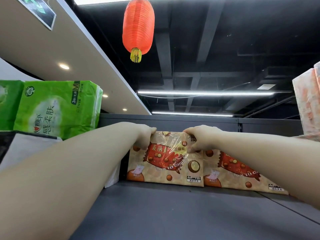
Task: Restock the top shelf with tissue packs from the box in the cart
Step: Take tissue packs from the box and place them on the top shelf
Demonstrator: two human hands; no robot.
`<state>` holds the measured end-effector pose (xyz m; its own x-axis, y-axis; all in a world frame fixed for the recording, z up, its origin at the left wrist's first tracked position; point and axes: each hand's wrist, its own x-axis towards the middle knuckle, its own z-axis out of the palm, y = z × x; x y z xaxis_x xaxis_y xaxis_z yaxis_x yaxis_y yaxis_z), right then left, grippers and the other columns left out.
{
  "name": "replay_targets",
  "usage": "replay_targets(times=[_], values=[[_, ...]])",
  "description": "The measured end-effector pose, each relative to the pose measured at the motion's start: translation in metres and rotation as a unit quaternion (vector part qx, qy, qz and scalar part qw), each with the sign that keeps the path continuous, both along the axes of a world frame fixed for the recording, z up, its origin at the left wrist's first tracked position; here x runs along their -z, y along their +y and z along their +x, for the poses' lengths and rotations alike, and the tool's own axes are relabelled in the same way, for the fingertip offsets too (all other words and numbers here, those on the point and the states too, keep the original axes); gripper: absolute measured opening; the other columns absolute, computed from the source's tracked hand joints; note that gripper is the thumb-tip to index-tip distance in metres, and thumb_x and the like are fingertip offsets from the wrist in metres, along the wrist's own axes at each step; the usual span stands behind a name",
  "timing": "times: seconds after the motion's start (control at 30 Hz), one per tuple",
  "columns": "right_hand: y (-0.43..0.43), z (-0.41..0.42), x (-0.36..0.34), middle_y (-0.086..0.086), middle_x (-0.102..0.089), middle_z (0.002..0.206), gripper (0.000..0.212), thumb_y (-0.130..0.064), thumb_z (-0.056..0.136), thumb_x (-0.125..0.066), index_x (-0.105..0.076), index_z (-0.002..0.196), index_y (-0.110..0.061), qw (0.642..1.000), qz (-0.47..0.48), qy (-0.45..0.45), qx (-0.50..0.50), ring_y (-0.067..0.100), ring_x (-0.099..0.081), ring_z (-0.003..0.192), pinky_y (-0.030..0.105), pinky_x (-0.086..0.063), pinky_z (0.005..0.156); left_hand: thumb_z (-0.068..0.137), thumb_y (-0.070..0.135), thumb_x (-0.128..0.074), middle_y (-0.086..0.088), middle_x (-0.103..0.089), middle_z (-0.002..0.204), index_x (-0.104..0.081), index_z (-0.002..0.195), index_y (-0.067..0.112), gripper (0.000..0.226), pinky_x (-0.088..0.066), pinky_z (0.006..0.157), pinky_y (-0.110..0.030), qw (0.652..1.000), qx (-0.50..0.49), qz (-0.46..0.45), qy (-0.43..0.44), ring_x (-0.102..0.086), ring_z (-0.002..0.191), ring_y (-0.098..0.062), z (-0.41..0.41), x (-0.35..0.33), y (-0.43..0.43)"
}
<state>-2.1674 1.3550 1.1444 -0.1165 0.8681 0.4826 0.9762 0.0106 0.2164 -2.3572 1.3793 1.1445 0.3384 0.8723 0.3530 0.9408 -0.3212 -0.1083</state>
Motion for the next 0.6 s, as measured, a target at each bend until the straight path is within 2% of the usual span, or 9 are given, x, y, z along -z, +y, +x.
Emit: replay_targets(times=[0.17,0.27,0.4,0.6], values=[[-0.004,0.002,-0.005,-0.002,-0.043,0.145,0.079,-0.04,0.082,-0.069,-0.026,0.147,-0.028,0.999,-0.034,0.035,-0.023,0.022,-0.04,0.133,0.04,-0.039,0.107,0.086,0.025,-0.066,-0.007,-0.042,0.144,-0.023,0.148,0.016,0.076,-0.044,0.101,-0.034,1.0,0.009,0.009,-0.011,-0.046,0.126,-0.024,0.0,0.001,-0.002],[-0.011,0.002,-0.01,0.0,-0.032,0.153,0.085,-0.04,0.082,-0.07,-0.02,0.15,-0.024,0.997,-0.033,0.055,-0.036,0.024,-0.031,0.14,0.037,-0.031,0.112,0.085,0.038,-0.065,-0.006,-0.034,0.151,-0.017,0.15,0.018,0.083,-0.039,0.108,-0.038,0.999,0.017,0.03,-0.019,-0.037,0.135,-0.026,0.0,0.0,-0.003],[-0.026,-0.001,-0.019,0.001,-0.03,0.154,0.076,-0.042,0.087,-0.063,-0.025,0.149,-0.022,0.999,-0.02,0.031,-0.039,0.023,-0.029,0.141,0.035,-0.029,0.111,0.089,0.046,-0.057,-0.006,-0.028,0.154,-0.019,0.15,0.018,0.078,-0.032,0.112,-0.038,0.997,0.031,0.069,-0.004,-0.029,0.141,-0.025,0.008,-0.011,-0.018],[-0.065,-0.008,-0.023,0.001,-0.039,0.148,0.059,-0.038,0.091,-0.057,-0.037,0.144,-0.02,0.999,0.004,0.005,-0.051,0.02,-0.038,0.135,0.032,-0.034,0.107,0.09,0.047,-0.055,-0.004,-0.049,0.138,-0.043,0.14,0.016,0.061,-0.043,0.098,-0.032,0.993,0.048,0.111,0.011,-0.047,0.125,-0.022,0.022,-0.022,-0.052]])
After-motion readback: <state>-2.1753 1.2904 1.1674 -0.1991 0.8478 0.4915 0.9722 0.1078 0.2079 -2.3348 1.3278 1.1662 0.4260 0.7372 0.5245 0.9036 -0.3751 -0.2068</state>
